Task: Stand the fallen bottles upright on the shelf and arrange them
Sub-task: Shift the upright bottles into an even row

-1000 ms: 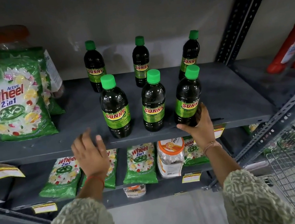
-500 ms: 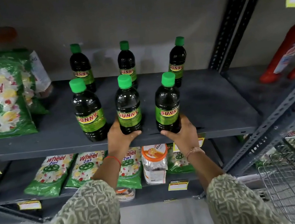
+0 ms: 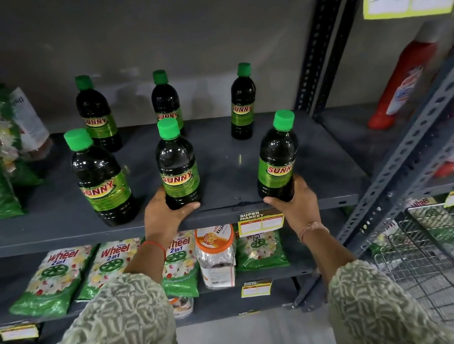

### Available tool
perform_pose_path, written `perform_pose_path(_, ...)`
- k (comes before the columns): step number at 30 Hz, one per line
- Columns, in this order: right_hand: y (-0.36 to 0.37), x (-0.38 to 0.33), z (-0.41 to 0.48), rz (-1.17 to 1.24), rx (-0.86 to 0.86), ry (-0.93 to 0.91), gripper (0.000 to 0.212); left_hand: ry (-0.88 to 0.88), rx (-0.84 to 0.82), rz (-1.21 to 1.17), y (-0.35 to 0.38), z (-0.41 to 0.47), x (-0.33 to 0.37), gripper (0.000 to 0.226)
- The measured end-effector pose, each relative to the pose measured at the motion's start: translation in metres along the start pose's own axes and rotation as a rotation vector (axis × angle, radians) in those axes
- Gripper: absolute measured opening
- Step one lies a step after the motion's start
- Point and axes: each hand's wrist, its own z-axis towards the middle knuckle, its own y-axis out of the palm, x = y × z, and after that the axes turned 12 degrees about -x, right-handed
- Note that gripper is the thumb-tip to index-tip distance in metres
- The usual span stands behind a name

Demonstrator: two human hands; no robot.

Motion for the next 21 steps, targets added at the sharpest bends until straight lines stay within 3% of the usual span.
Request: perform_pose_path(21, 0.0066, -0.0079, -0.0039, -0.055, -0.033, 0.045, 0.069, 0.026, -0.072, -0.057, -0.0064, -0.0042, 0.0045, 0.058)
